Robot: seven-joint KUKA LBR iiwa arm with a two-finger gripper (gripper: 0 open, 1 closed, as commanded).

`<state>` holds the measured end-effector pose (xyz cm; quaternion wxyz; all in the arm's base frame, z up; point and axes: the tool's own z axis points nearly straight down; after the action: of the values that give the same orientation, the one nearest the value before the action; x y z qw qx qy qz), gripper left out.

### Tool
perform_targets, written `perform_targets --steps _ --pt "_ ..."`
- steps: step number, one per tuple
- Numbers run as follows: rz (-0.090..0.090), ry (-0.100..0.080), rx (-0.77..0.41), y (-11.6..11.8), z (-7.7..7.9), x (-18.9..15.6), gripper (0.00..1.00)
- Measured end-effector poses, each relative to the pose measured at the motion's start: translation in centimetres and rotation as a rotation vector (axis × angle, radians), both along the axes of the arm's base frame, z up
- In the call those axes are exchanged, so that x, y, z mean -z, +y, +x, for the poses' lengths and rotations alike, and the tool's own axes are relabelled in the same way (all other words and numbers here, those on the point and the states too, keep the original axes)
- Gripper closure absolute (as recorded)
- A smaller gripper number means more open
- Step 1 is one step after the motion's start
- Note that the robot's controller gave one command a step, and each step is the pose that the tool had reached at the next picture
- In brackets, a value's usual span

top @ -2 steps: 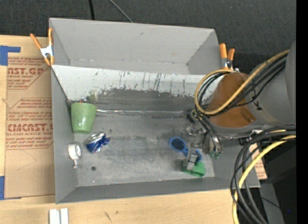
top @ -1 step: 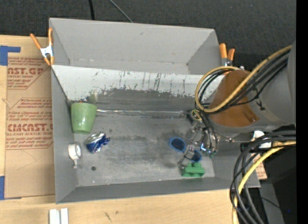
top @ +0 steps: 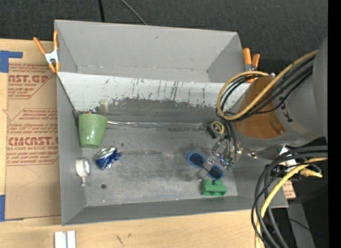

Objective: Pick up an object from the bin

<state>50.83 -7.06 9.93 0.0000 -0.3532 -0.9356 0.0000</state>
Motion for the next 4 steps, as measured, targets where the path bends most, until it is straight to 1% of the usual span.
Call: perform_targets --steps 1,2,3,4 --pt "0.000 0.002 0.155 1.7 -0.1 3.0 0.00" --pt "-0.001 0.003 0.154 1.7 -0.1 3.1 0.00" --pt "-0.001 0.002 0.154 1.7 -0.1 3.1 1.00" --pt "0.000 -0.002 0.153 1.7 0.0 -0.8 1.00"
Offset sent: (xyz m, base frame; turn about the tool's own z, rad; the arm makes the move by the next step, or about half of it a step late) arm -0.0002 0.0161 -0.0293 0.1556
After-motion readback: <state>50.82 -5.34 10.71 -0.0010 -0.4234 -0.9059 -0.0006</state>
